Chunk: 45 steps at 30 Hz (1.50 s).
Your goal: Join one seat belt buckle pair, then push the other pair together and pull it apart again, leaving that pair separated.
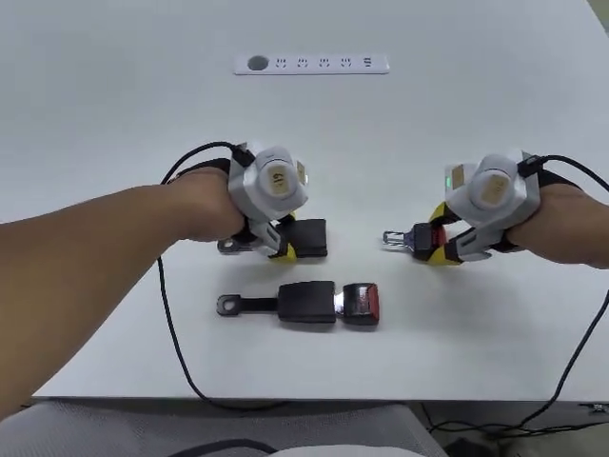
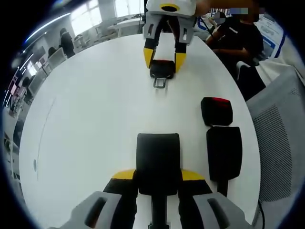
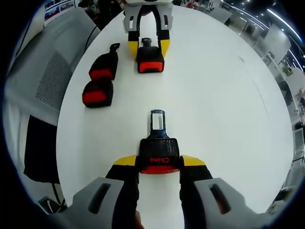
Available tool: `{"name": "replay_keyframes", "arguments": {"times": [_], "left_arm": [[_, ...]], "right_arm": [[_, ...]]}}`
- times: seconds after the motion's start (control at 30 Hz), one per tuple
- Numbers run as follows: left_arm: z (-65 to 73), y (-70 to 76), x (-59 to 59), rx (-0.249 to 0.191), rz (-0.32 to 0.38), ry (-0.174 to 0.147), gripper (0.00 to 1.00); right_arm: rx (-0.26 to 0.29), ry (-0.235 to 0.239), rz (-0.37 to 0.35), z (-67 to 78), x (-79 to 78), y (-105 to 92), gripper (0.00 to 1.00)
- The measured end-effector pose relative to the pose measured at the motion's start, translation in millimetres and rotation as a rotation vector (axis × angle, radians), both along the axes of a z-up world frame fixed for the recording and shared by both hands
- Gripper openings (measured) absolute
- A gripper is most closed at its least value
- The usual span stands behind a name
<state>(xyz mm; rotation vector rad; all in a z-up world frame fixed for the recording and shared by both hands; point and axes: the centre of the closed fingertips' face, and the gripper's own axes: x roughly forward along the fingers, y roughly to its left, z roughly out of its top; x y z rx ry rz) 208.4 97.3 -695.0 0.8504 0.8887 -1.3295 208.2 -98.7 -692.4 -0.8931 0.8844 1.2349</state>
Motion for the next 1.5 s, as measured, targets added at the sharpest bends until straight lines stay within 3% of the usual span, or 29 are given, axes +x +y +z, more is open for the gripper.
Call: {"name": "replay_keyframes", "arguments": {"times": [0.1,0.17,0.37,0.47,0.53,0.6,0.67,0.9,0.97,1.03,1.2,1.3,1.37,1.43,1.5], "left_arm": [[0.4,0.2,0.0,0.000,0.003,0.002,0.33],[1.5,-0.3,-0.7,-0.002,0.004,0.002,0.33],[1.8,-0.5,-2.0,0.014,-0.017,-0.001,0.33],[2.4,-2.1,-4.0,0.026,-0.001,0.006,0.34],[2.9,-1.3,-0.1,0.021,0.025,-0.007,0.37],[1.3,4.1,1.6,0.032,0.060,0.003,0.45],[3.3,4.8,-1.9,0.031,0.043,-0.008,0.50],[38.0,8.5,-5.8,-0.085,0.144,-0.033,0.50],[48.1,10.6,-12.0,-0.136,0.185,-0.037,0.51],[53.7,15.7,-17.7,-0.151,0.201,-0.040,0.52],[61.3,43.6,-30.8,-0.190,0.327,-0.056,0.57],[63.4,57.4,-38.0,-0.203,0.350,-0.066,0.61],[64.2,69.7,-45.5,-0.211,0.387,-0.070,0.62],[68.9,81.3,-52.4,-0.225,0.427,-0.079,0.64],[76.4,89.0,-54.7,-0.262,0.488,-0.099,0.64]], "right_arm": [[-0.015,-0.006,0.003,0.3,-4.4,-5.9,0.31],[-0.020,-0.006,-0.006,-0.4,0.7,-14.5,0.31],[-0.051,-0.024,0.007,-2.7,-2.9,-15.7,0.32],[-0.038,-0.019,-0.015,-0.8,-1.8,-15.5,0.33],[-0.031,-0.025,-0.032,1.3,-2.9,-15.3,0.34],[-0.030,-0.042,-0.050,3.3,-0.7,-17.7,0.39],[-0.019,-0.057,-0.063,7.9,1.1,-18.1,0.43],[0.114,-0.083,-0.191,38.4,-3.4,-5.9,0.48],[0.139,-0.086,-0.225,44.5,-9.3,-3.4,0.50],[0.179,-0.085,-0.271,51.1,-14.9,0.5,0.54],[0.212,-0.082,-0.326,56.3,-29.3,0.8,0.63],[0.235,-0.085,-0.366,58.9,-38.8,-2.2,0.66],[0.266,-0.082,-0.428,63.2,-44.7,-2.8,0.74],[0.267,-0.075,-0.435,64.3,-50.8,-4.3,0.76],[0.276,-0.072,-0.452,59.1,-53.5,-9.0,0.82]]}}
